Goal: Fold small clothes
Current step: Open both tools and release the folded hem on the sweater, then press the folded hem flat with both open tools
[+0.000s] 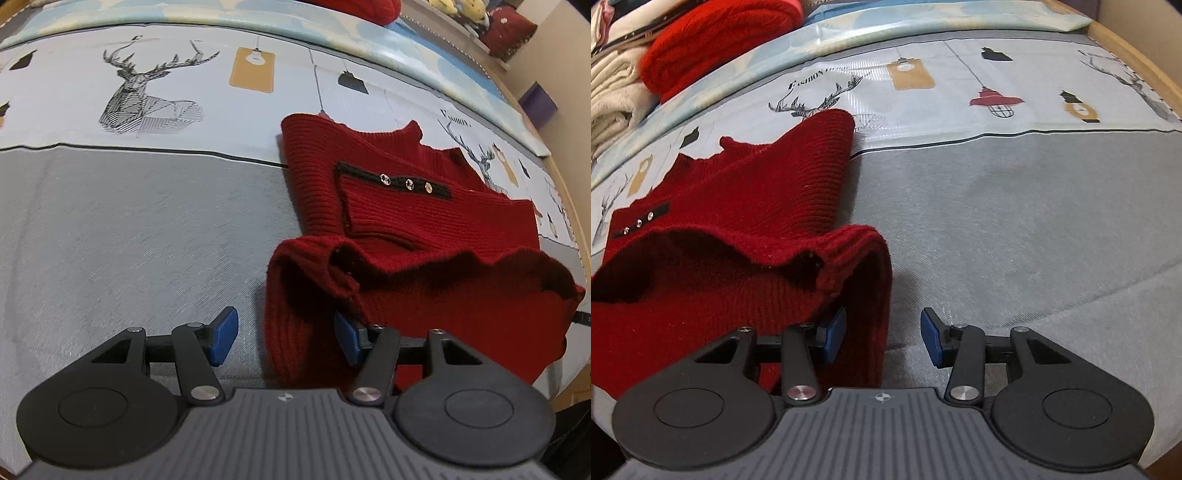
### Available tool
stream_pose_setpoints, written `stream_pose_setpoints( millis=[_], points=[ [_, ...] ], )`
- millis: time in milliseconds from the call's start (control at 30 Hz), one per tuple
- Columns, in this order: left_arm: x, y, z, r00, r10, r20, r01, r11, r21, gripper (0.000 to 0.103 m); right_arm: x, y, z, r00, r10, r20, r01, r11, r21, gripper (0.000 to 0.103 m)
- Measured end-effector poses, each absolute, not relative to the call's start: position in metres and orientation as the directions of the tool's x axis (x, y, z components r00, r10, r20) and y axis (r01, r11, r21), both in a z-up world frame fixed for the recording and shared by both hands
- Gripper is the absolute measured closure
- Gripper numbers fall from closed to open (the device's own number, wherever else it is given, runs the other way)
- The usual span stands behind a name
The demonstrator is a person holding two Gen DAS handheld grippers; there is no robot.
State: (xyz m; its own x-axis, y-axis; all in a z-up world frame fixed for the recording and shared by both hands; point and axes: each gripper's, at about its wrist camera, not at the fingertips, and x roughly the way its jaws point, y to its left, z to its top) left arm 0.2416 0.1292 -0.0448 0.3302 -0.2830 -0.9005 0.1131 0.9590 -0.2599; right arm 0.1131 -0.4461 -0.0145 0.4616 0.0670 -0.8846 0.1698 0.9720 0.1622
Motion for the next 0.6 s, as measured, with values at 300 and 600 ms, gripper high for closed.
stream_pose_setpoints(
  millis=[300,600],
  points=[
    [0.253,0.112,-0.048,0.332,-0.269,-0.904,0.148,0.961,-0.232,0.04,0.134,-0.432,-0.009,0.505,0.054,-0.861,0.167,0.973,0.159,0.056],
    [0.264,0.129,-0.038,0.415,-0.298,-0.86,0.048,0.951,-0.306,0.04,0.146,-0.442,0.002,0.576,-0.014,-0.818,0.265,0.949,0.17,0.056]
  ],
)
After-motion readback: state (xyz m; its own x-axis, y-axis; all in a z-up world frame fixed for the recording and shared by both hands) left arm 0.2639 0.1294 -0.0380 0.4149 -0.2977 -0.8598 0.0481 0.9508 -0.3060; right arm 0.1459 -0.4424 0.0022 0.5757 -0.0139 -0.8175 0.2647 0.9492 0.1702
